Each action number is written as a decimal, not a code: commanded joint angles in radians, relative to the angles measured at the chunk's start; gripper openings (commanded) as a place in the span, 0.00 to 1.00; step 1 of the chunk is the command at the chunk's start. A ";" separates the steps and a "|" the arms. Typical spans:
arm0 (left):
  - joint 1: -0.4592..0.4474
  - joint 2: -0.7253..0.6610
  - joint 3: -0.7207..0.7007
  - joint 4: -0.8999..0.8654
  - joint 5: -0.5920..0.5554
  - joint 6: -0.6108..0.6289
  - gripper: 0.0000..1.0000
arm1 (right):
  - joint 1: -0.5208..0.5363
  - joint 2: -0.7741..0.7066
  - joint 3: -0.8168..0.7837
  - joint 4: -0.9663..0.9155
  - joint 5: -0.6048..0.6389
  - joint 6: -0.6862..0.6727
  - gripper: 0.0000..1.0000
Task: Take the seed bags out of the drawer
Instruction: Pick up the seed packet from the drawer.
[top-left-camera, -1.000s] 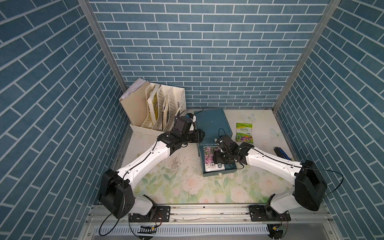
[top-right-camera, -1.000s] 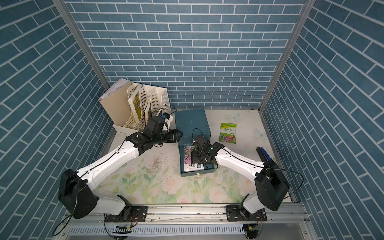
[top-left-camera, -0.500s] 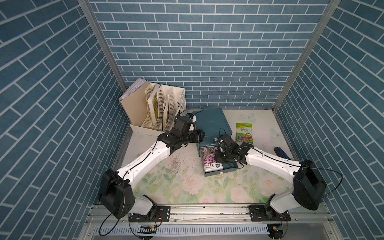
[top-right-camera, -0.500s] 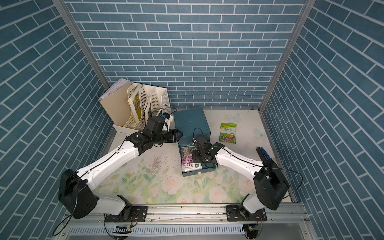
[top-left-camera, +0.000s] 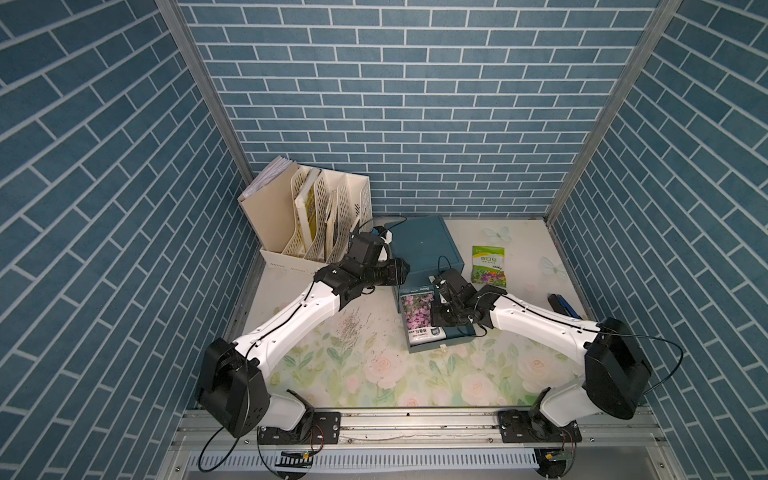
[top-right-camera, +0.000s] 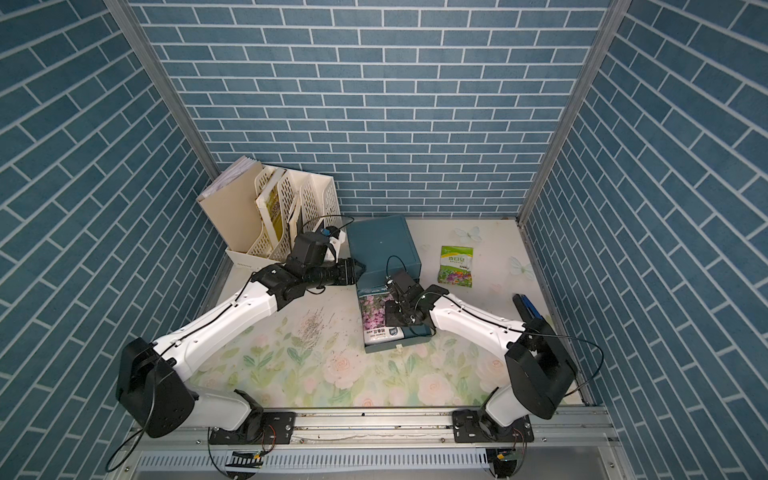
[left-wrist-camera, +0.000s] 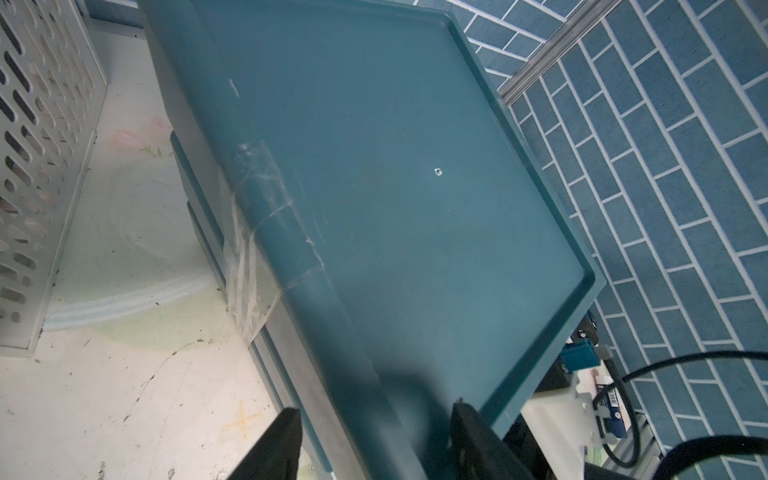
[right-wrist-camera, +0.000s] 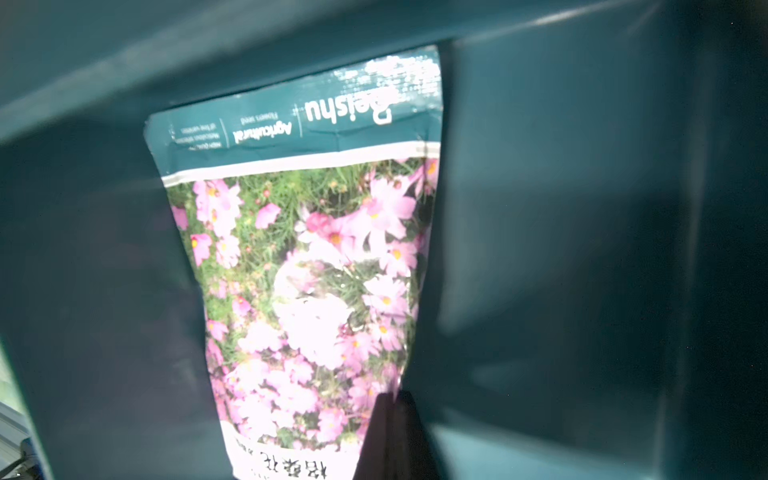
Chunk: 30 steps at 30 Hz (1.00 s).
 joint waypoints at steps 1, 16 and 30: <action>0.000 0.002 -0.011 -0.092 0.013 0.028 0.61 | -0.006 -0.006 -0.003 0.034 0.002 -0.008 0.00; 0.007 0.002 -0.009 -0.099 0.013 0.035 0.61 | -0.018 -0.056 0.084 -0.031 0.002 0.001 0.00; 0.009 0.006 -0.011 -0.099 0.016 0.040 0.61 | -0.024 -0.108 0.105 -0.084 0.003 0.022 0.00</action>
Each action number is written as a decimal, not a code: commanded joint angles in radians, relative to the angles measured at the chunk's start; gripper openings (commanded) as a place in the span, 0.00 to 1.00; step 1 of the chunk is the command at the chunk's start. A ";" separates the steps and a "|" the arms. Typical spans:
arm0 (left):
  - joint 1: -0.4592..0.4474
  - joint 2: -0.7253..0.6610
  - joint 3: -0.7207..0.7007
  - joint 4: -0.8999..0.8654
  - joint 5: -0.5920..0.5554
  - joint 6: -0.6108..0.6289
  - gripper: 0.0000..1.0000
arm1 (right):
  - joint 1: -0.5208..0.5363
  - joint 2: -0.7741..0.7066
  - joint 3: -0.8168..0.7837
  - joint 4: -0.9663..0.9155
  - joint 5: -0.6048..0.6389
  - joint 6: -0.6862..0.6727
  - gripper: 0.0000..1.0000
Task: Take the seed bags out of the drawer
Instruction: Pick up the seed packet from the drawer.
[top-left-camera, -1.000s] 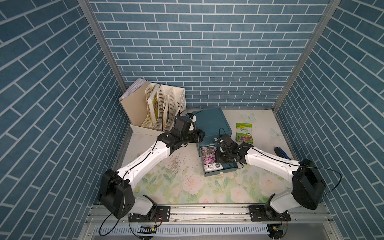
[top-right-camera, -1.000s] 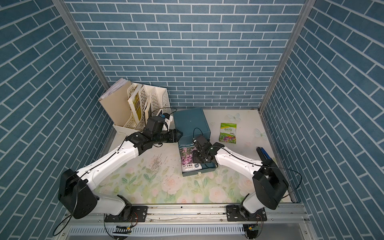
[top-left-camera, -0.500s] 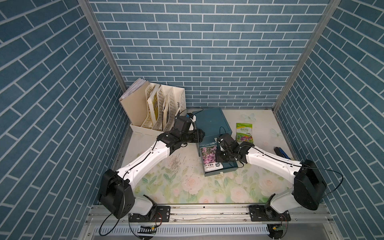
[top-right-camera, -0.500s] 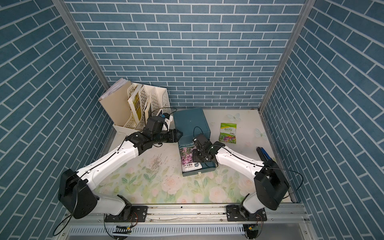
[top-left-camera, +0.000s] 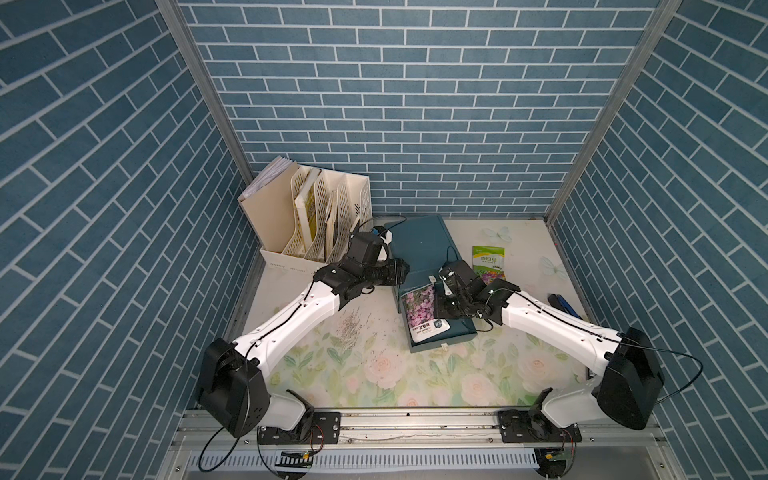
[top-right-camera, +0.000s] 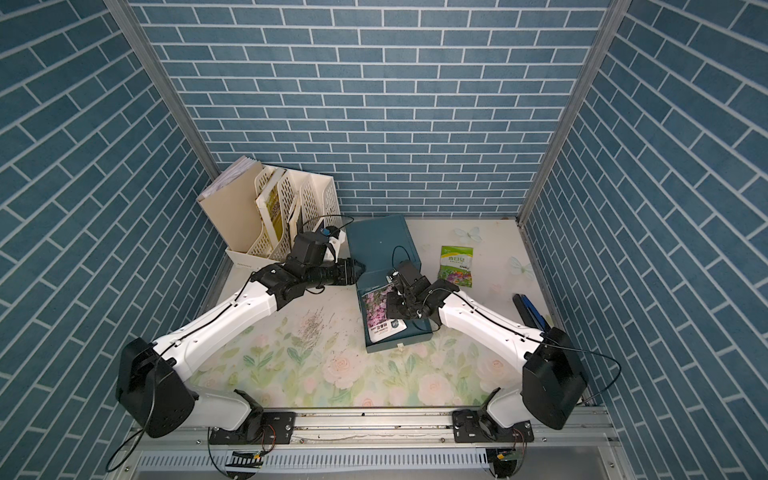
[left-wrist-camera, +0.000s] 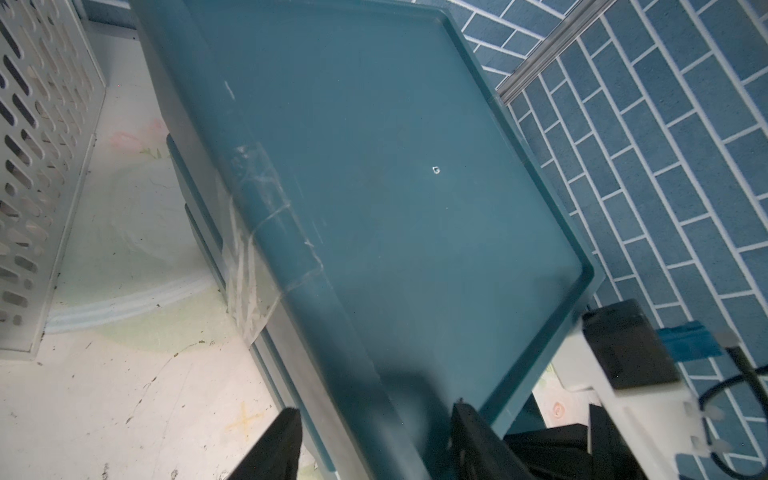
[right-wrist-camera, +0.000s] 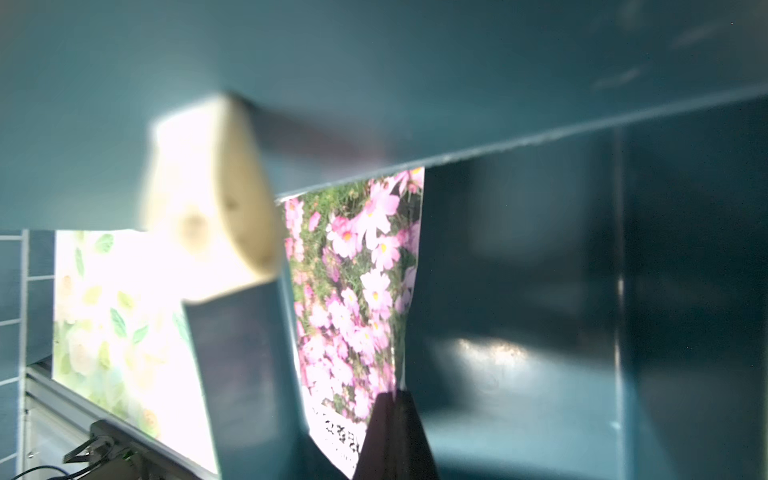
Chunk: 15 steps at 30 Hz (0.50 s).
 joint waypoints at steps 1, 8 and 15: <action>0.004 0.006 -0.010 -0.096 0.010 0.027 0.61 | -0.007 -0.033 0.032 -0.015 0.011 0.021 0.00; 0.004 0.003 -0.014 -0.098 0.010 0.030 0.61 | -0.007 -0.071 0.029 -0.042 0.004 0.034 0.00; 0.004 0.000 -0.019 -0.097 0.015 0.031 0.61 | -0.007 -0.109 0.027 -0.067 0.003 0.056 0.00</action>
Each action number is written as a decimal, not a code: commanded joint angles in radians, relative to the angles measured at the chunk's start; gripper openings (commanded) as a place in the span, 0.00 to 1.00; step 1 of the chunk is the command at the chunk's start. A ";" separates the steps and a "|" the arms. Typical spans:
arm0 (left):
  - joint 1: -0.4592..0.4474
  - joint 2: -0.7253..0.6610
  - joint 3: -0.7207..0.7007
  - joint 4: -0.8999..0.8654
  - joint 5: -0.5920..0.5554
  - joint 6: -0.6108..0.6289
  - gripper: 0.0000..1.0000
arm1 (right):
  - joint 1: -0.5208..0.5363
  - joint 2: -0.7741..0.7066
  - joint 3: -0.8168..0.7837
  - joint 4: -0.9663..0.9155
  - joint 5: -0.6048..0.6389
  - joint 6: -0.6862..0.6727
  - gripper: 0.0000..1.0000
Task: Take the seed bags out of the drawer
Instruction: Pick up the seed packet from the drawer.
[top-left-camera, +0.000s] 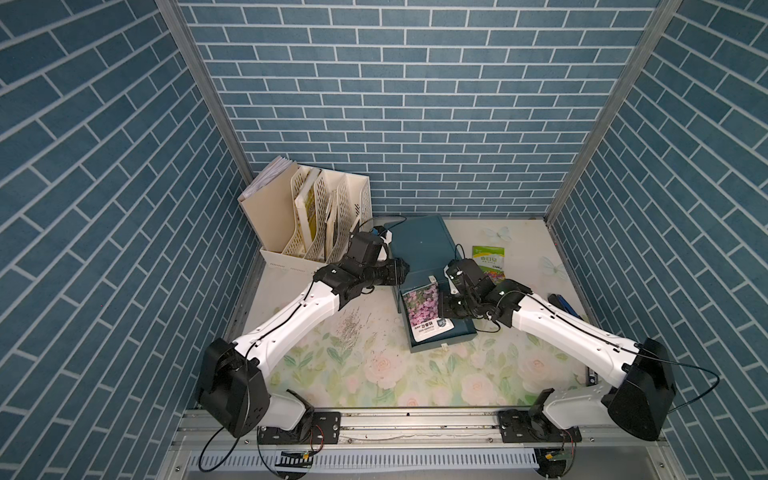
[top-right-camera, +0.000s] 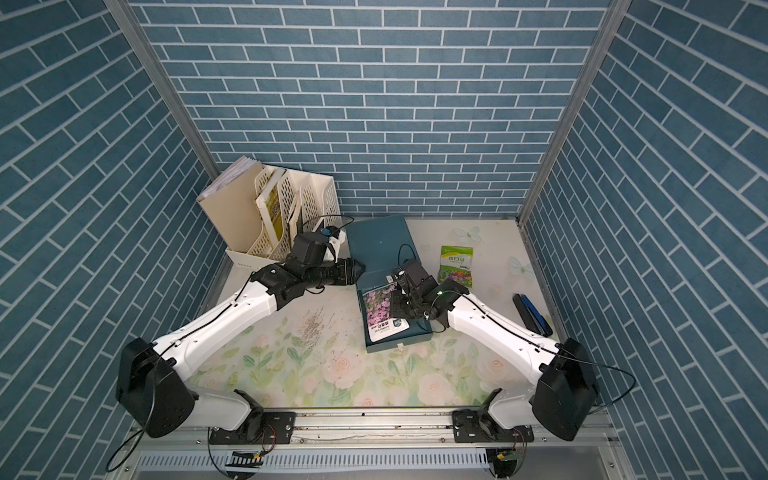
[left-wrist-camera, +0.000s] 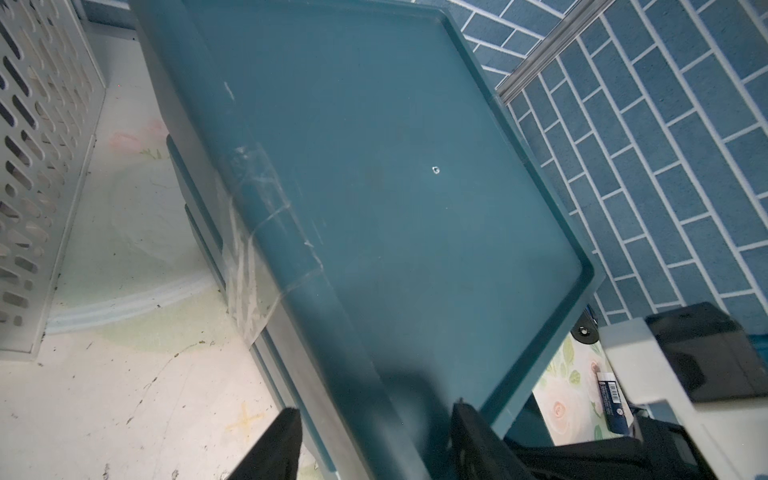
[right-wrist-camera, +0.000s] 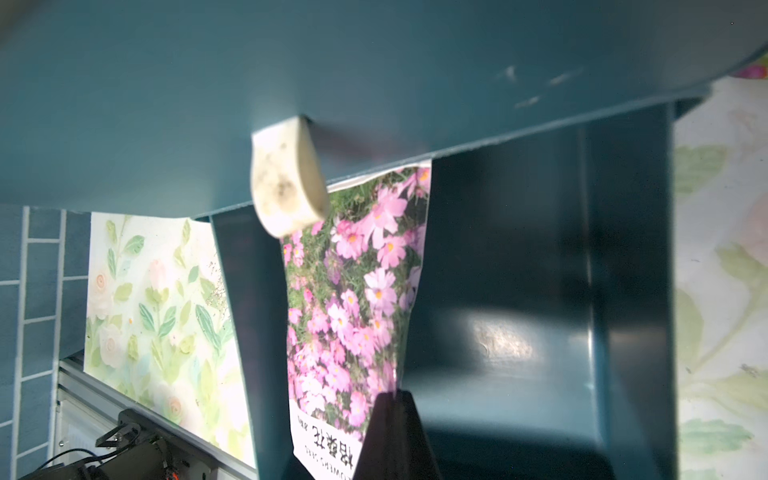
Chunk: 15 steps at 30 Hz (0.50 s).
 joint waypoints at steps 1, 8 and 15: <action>0.004 0.000 -0.019 -0.096 0.014 0.030 0.61 | -0.005 -0.043 0.026 -0.027 0.003 0.031 0.00; 0.004 -0.007 -0.021 -0.099 0.015 0.033 0.61 | -0.005 -0.097 0.024 -0.080 -0.028 0.046 0.00; 0.004 -0.006 -0.019 -0.101 0.015 0.035 0.61 | -0.004 -0.165 0.019 -0.148 -0.072 0.059 0.00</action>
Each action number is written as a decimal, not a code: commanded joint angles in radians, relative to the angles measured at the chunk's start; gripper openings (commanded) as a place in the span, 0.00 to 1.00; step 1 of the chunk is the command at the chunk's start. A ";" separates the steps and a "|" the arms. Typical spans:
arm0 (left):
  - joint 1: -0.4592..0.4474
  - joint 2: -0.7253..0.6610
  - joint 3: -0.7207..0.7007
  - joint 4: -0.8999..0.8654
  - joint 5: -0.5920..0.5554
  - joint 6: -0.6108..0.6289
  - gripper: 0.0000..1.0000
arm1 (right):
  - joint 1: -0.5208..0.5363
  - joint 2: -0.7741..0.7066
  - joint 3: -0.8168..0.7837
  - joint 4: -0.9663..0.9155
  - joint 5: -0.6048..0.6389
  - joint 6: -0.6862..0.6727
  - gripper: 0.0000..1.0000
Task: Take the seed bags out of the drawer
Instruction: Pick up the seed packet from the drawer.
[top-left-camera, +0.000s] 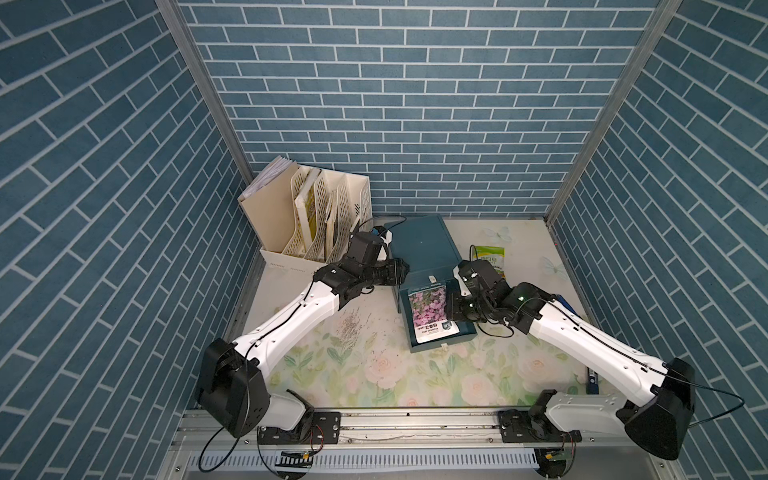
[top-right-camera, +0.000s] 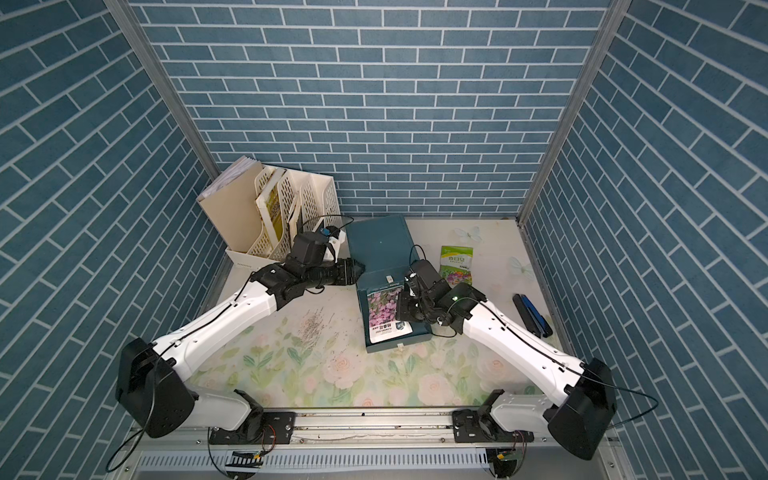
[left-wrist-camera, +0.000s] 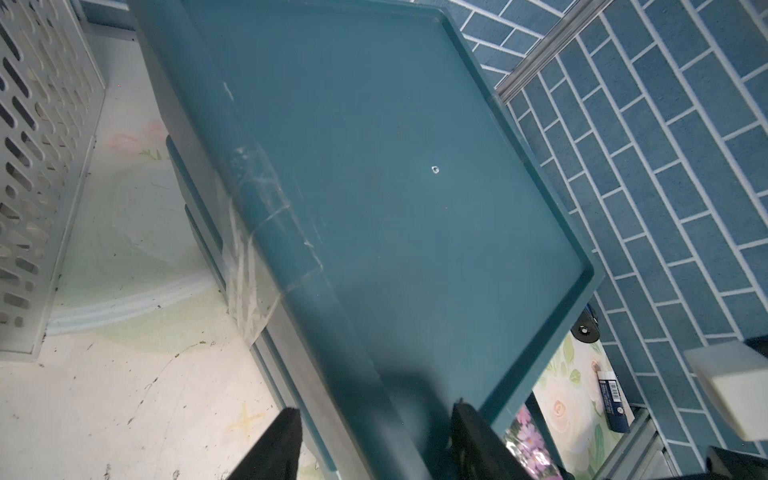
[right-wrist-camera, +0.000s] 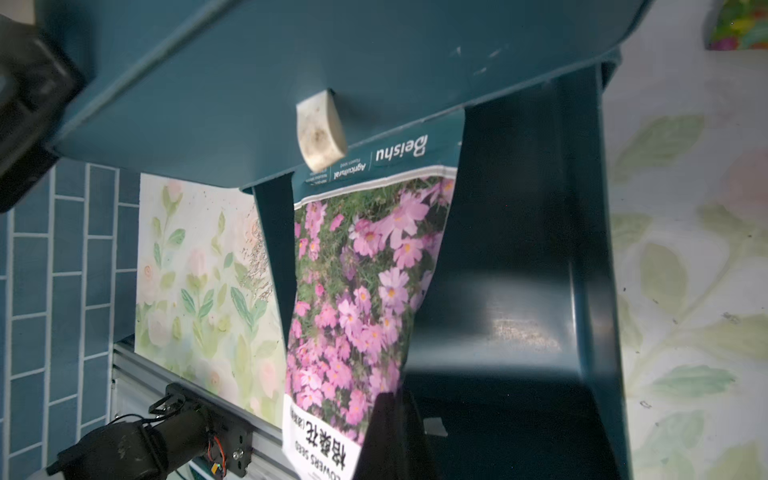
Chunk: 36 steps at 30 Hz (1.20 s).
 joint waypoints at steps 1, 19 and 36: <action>0.003 -0.005 -0.020 -0.100 0.013 0.030 0.61 | -0.005 -0.054 0.017 -0.062 -0.026 0.028 0.00; 0.003 -0.011 -0.025 -0.109 0.016 0.033 0.61 | -0.017 -0.224 0.088 -0.312 0.122 0.073 0.00; 0.004 -0.012 -0.022 -0.117 0.027 0.045 0.61 | -0.286 -0.272 0.164 -0.440 0.230 -0.005 0.00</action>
